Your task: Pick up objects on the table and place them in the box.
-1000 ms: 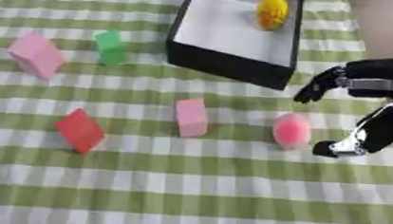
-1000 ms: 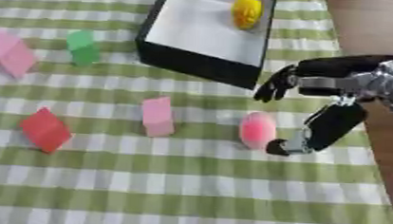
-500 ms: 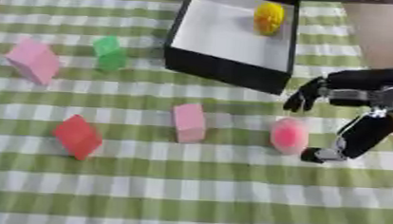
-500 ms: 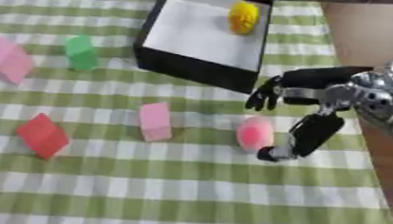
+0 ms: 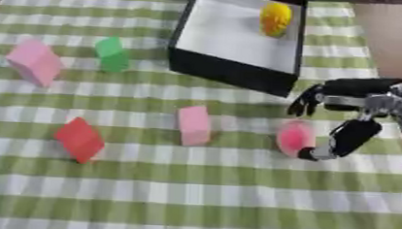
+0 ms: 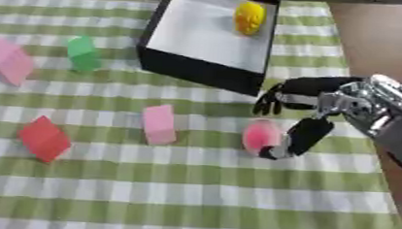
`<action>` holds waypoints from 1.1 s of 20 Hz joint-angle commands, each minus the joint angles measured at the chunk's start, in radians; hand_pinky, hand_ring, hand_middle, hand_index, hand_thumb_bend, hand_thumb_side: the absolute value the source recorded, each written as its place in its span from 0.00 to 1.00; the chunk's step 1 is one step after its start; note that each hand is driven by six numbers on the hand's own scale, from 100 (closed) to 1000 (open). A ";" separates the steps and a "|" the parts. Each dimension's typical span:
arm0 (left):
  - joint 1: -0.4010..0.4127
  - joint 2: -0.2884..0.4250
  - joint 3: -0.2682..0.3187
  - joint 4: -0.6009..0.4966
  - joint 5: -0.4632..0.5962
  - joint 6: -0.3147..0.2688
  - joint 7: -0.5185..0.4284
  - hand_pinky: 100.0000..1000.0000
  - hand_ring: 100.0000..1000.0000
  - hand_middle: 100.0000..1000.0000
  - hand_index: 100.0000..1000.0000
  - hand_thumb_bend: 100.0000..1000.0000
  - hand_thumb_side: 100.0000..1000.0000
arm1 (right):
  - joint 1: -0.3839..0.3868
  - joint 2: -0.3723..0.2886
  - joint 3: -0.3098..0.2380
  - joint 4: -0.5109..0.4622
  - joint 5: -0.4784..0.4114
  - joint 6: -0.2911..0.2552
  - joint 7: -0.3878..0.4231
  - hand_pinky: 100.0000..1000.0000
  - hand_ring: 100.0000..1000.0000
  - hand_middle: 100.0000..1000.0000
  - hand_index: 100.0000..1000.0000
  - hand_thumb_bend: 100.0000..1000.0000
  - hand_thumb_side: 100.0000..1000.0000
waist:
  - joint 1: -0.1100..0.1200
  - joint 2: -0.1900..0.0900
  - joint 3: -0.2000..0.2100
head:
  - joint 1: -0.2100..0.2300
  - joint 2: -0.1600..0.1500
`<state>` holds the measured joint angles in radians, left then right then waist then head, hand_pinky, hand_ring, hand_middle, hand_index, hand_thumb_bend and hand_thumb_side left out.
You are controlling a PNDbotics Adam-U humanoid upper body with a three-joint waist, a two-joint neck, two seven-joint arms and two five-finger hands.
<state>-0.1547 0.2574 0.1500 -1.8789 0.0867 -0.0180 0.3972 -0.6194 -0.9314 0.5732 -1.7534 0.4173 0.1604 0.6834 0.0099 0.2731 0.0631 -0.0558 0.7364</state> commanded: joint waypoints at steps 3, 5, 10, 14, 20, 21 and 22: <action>-0.008 0.010 -0.001 -0.011 0.004 -0.002 -0.006 0.74 0.78 0.78 0.79 0.00 0.74 | -0.011 0.007 0.001 0.033 0.026 -0.027 -0.002 0.88 0.75 0.71 0.82 0.40 0.36 | 0.009 -0.028 0.002 | 0.000 -0.009; -0.007 0.009 -0.001 -0.011 0.004 -0.002 -0.007 0.74 0.78 0.78 0.79 0.00 0.74 | -0.012 0.016 0.004 0.040 0.027 -0.033 0.000 0.88 0.75 0.69 0.80 0.40 0.36 | 0.009 -0.027 0.002 | 0.001 -0.009; -0.004 0.007 0.000 -0.010 0.005 -0.002 -0.008 0.74 0.78 0.78 0.79 0.00 0.74 | -0.006 0.026 0.004 0.036 0.007 -0.029 -0.018 0.86 0.72 0.53 0.67 0.34 0.35 | 0.009 -0.027 0.002 | 0.002 -0.006; -0.004 0.007 0.001 -0.010 0.005 -0.002 -0.008 0.74 0.78 0.79 0.79 0.00 0.74 | 0.004 0.014 -0.007 -0.004 -0.048 0.005 -0.050 0.85 0.67 0.49 0.63 0.15 0.33 | 0.008 -0.027 0.001 | 0.004 -0.006; -0.003 0.010 0.003 -0.010 0.004 -0.002 -0.007 0.74 0.78 0.79 0.79 0.00 0.74 | 0.040 -0.054 -0.056 -0.132 -0.142 0.054 -0.070 0.85 0.65 0.50 0.64 0.00 0.29 | 0.005 -0.028 -0.003 | 0.008 -0.007; -0.003 0.010 0.003 -0.010 0.004 -0.002 -0.007 0.74 0.78 0.79 0.79 0.00 0.74 | 0.049 -0.071 -0.073 -0.160 -0.160 0.057 -0.068 0.85 0.65 0.50 0.65 0.00 0.29 | 0.004 -0.028 -0.004 | 0.009 -0.007; -0.002 0.011 0.004 -0.010 0.004 -0.002 -0.007 0.74 0.78 0.79 0.79 0.00 0.74 | 0.058 -0.087 -0.090 -0.186 -0.177 0.061 -0.068 0.85 0.65 0.50 0.65 0.00 0.29 | 0.004 -0.028 -0.005 | 0.010 -0.008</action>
<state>-0.1538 0.2541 0.1500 -1.8789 0.0876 -0.0189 0.3910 -0.5530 -0.9676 0.5164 -1.8944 0.2632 0.2139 0.6171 0.0099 0.2731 0.0582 -0.0487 0.7367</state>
